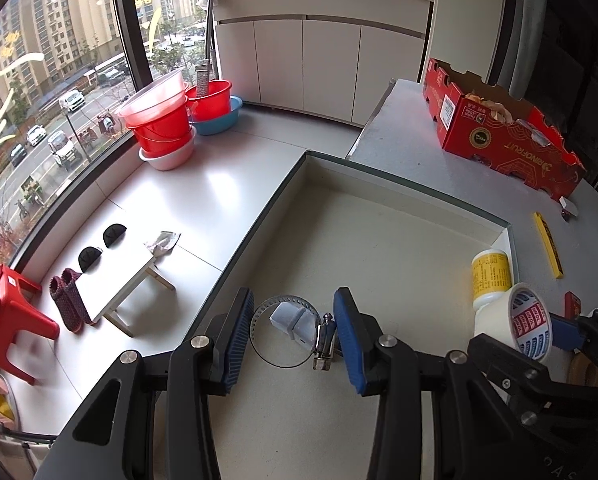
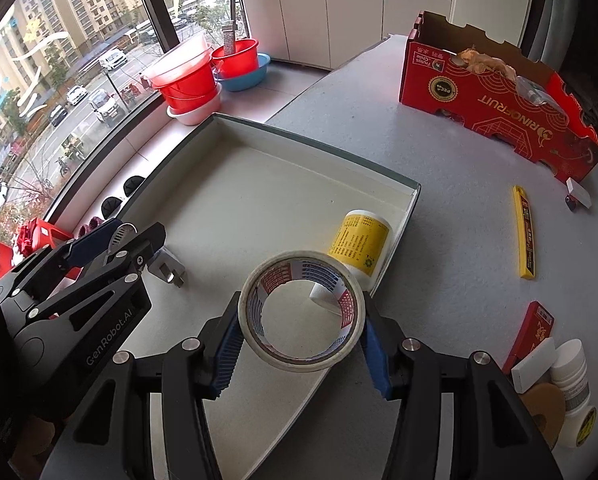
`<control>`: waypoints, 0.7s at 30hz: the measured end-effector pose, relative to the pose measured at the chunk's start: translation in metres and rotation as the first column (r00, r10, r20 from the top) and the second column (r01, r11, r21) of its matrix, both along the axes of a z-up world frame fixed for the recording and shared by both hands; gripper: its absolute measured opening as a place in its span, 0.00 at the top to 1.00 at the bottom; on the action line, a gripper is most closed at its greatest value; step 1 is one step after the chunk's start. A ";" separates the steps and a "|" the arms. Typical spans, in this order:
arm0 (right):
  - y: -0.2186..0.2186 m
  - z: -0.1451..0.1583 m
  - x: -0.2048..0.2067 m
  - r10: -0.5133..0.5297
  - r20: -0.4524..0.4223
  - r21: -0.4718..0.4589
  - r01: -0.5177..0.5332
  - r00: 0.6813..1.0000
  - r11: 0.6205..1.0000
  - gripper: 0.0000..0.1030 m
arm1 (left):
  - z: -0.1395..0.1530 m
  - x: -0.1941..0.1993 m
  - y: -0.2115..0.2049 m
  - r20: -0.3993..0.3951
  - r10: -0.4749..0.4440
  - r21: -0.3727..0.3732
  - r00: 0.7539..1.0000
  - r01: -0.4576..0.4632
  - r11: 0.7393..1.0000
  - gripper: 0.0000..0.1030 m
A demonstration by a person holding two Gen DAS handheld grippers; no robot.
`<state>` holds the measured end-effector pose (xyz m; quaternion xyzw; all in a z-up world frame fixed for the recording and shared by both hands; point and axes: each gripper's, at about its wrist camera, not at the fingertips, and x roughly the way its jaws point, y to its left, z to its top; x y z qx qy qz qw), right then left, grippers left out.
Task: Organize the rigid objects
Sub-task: 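Carry hose clamp and masking tape roll with both grippers over the grey tray, then open left gripper to drop hose clamp in tray while right gripper releases tape roll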
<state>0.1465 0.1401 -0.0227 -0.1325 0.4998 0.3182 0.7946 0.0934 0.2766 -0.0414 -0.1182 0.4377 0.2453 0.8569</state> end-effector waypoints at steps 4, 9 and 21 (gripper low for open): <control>0.001 -0.003 0.000 0.014 0.002 0.003 -0.014 1.000 1.000 0.47 | 0.000 0.005 -0.003 -0.002 -0.014 0.004 1.000 0.014 1.000 0.57; -0.001 -0.003 0.004 0.018 0.021 0.019 -0.018 1.000 1.000 0.47 | -0.001 0.015 -0.002 0.004 -0.022 -0.005 1.000 0.022 1.000 0.57; -0.002 -0.002 -0.016 0.180 0.181 -0.010 -0.181 0.967 0.983 0.47 | -0.010 0.046 -0.010 0.006 -0.097 -0.002 0.995 0.097 0.995 0.35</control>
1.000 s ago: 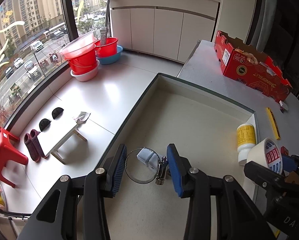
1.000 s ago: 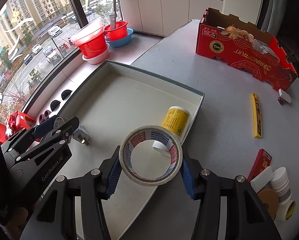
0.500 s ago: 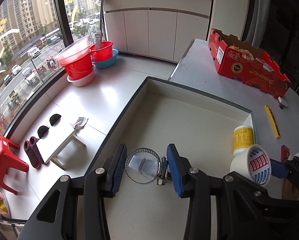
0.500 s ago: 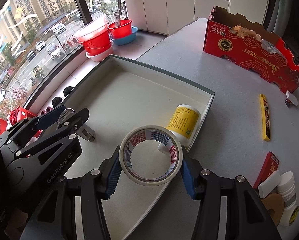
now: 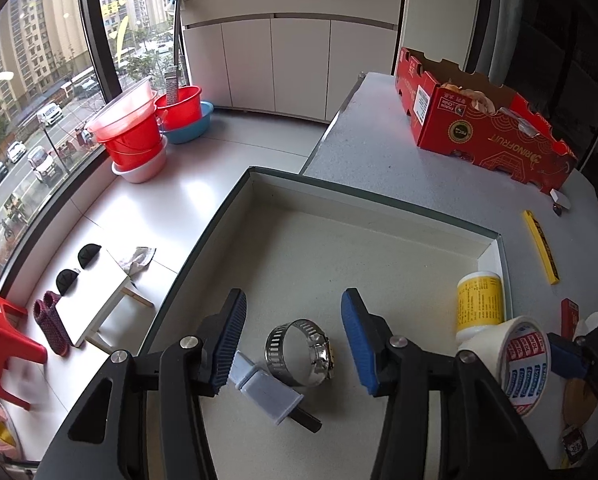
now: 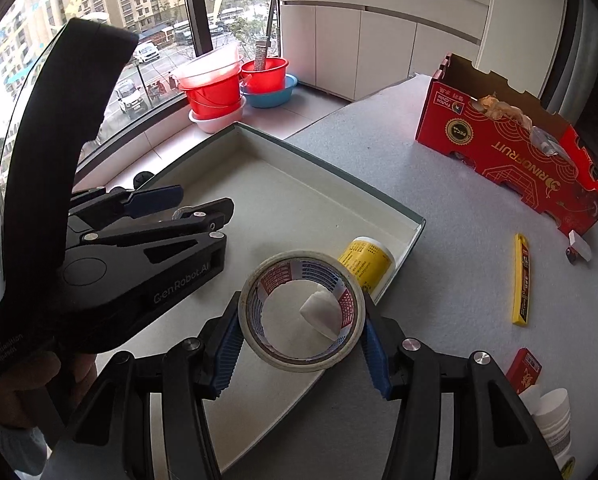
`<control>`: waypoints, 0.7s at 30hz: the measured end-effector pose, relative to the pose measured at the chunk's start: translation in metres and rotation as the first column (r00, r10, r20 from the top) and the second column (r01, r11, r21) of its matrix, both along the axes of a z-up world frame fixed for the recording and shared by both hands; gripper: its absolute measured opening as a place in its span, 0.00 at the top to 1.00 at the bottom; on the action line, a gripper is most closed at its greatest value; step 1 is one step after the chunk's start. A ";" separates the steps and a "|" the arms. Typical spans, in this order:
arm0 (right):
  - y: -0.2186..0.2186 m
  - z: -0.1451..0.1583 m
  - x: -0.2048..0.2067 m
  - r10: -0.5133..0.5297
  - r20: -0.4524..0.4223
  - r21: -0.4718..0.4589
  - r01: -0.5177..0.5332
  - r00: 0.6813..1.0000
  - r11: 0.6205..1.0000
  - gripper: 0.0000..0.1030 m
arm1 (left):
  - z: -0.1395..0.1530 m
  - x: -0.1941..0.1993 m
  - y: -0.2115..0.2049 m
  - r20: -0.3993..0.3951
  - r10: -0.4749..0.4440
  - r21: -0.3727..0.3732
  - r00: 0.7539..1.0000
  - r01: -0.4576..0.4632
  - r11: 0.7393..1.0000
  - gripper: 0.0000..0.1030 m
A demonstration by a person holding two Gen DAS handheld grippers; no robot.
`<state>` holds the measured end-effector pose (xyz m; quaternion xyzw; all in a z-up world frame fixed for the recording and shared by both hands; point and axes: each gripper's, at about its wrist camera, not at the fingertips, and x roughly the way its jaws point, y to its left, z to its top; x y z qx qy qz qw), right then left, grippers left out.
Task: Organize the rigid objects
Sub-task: 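Open left gripper to drop hose clamp in tray while right gripper releases tape roll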
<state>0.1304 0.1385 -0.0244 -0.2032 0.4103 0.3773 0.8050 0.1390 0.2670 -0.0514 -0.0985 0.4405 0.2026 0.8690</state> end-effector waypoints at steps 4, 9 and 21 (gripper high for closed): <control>0.005 -0.002 -0.016 0.071 0.042 -0.023 -0.070 0.997 0.997 0.46 | 0.005 -0.006 -0.001 0.021 0.008 0.019 1.000 -0.008 1.000 0.12; 0.003 0.015 -0.033 0.079 0.153 -0.008 -0.079 0.985 0.997 0.04 | 0.010 -0.014 0.000 0.026 0.014 0.021 1.000 -0.015 1.000 0.01; -0.039 0.027 -0.065 0.020 0.114 -0.010 -0.019 0.993 1.000 0.04 | 0.028 -0.059 -0.016 0.057 0.021 -0.021 0.998 -0.020 1.000 0.00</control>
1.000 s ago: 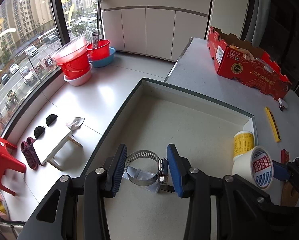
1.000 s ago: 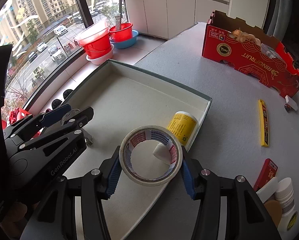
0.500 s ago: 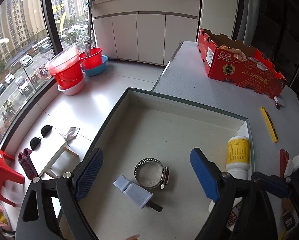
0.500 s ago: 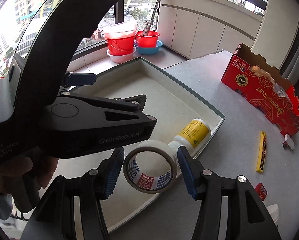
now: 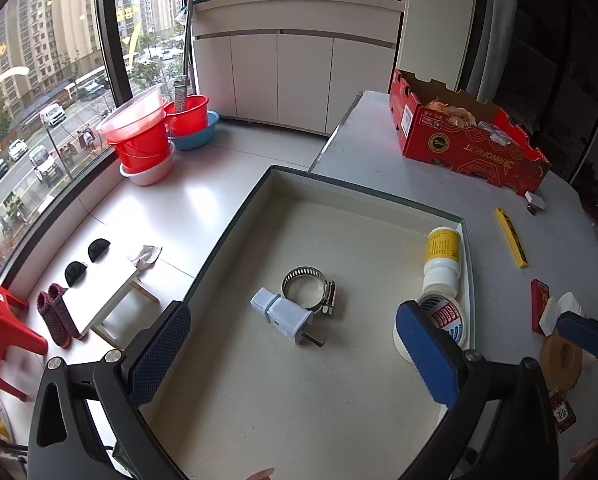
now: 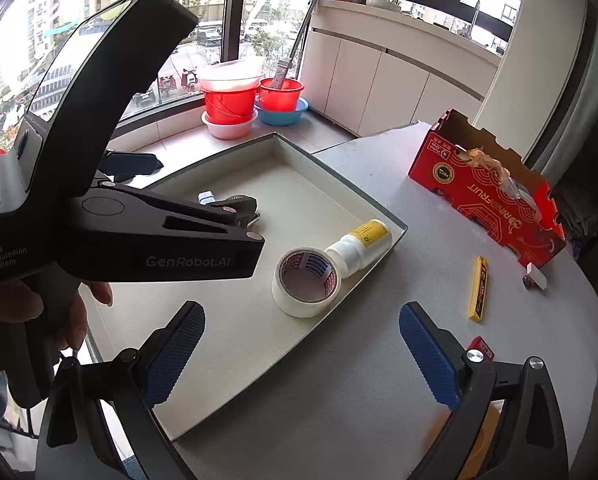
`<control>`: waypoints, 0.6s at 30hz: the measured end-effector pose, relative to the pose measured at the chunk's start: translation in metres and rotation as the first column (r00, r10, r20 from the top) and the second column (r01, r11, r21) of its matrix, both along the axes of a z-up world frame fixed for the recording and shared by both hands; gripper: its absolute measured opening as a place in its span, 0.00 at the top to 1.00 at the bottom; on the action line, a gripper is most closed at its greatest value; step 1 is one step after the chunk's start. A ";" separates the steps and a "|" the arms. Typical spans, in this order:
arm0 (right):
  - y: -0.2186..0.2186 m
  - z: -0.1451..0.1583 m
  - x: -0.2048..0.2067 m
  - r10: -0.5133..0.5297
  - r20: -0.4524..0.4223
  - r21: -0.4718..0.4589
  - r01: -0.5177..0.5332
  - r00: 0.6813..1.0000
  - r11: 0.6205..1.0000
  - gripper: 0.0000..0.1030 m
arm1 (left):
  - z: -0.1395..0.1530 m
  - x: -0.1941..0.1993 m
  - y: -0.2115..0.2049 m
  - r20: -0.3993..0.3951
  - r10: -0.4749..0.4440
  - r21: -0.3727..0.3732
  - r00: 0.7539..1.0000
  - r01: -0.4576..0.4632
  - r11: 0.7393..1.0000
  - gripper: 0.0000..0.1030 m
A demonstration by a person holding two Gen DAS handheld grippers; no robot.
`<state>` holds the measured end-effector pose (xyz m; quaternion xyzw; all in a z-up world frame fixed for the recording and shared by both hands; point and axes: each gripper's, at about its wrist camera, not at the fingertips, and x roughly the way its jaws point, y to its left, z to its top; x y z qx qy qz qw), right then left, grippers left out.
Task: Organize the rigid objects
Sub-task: 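Open left gripper to drop hose clamp in tray while right gripper releases tape roll, then move both tools away from the tray back over the table objects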
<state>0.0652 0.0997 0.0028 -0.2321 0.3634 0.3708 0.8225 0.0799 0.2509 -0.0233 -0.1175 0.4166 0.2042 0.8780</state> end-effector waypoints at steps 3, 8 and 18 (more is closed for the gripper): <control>-0.017 0.000 -0.010 -0.019 -0.073 0.044 0.022 0.997 0.999 0.04 | 0.005 -0.022 -0.009 0.016 0.010 -0.044 1.000 -0.009 0.999 0.00; -0.042 0.000 -0.024 -0.029 -0.188 0.111 0.051 0.982 0.992 0.01 | 0.017 -0.066 -0.029 0.059 0.041 -0.105 0.997 -0.035 0.994 0.00; -0.089 0.011 -0.038 -0.068 -0.307 0.239 0.147 0.949 0.960 0.01 | 0.037 -0.116 -0.069 0.107 0.005 -0.097 0.994 0.006 0.995 0.00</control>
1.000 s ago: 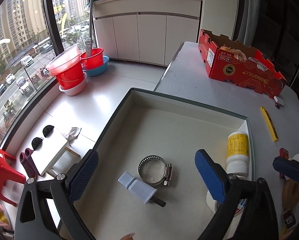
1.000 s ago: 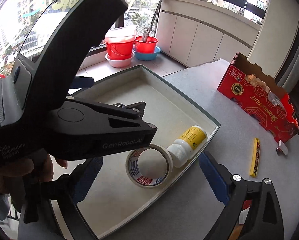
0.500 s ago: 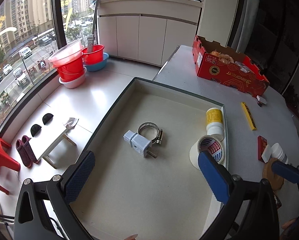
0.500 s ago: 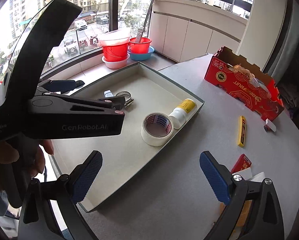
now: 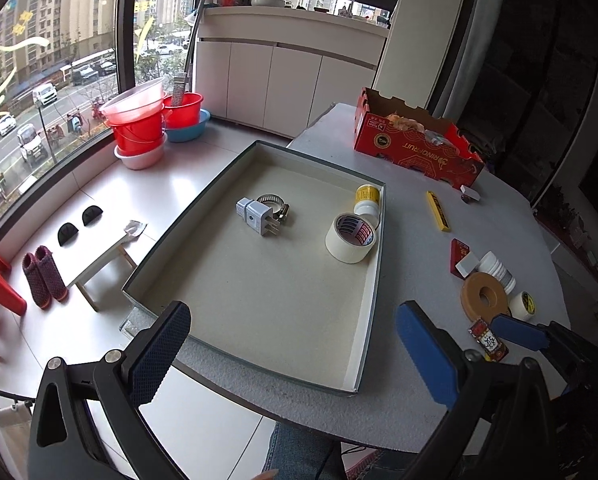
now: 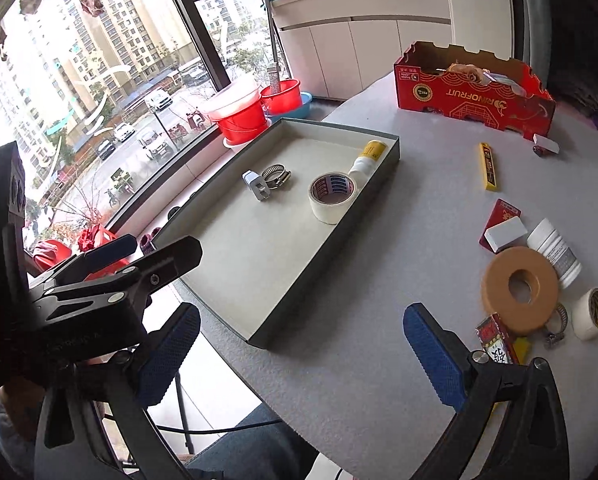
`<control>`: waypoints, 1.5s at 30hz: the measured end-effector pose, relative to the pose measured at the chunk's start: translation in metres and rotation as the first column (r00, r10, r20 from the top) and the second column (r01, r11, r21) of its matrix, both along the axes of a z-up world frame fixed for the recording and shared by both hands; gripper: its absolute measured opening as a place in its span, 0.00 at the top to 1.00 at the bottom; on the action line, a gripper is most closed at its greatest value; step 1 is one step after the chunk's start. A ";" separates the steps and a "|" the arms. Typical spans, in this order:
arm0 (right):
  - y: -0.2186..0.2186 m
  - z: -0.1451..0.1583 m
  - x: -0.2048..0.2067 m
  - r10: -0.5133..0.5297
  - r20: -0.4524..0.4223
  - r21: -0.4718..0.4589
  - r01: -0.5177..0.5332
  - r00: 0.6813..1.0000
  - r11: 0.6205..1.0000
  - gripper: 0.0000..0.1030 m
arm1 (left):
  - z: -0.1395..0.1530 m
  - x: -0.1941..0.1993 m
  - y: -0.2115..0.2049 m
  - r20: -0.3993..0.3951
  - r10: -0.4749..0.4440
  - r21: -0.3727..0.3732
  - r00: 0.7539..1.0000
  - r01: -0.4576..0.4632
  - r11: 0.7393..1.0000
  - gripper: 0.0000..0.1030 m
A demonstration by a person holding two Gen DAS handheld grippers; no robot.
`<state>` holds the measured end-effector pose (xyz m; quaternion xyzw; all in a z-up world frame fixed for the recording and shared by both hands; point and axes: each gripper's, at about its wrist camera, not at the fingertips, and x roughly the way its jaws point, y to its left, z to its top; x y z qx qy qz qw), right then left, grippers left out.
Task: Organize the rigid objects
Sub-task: 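Move both tools away from the tray back over the table objects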
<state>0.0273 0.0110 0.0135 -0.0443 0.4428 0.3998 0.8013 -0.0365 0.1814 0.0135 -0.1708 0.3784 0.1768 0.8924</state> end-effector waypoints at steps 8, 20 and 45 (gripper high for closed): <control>-0.018 0.012 -0.014 -0.011 0.016 0.014 0.011 1.000 1.000 0.01 | 0.011 -0.009 -0.017 0.026 -0.029 -0.002 0.999 0.029 1.000 0.00; -0.035 0.025 -0.023 -0.005 0.042 0.048 0.003 0.999 0.999 0.01 | 0.022 -0.018 -0.033 0.037 -0.040 0.019 0.998 0.039 0.999 0.00; -0.156 0.010 -0.017 -0.270 -0.015 0.115 0.270 0.963 0.956 0.01 | 0.051 0.003 -0.094 0.037 -0.166 0.042 0.985 0.164 0.986 0.00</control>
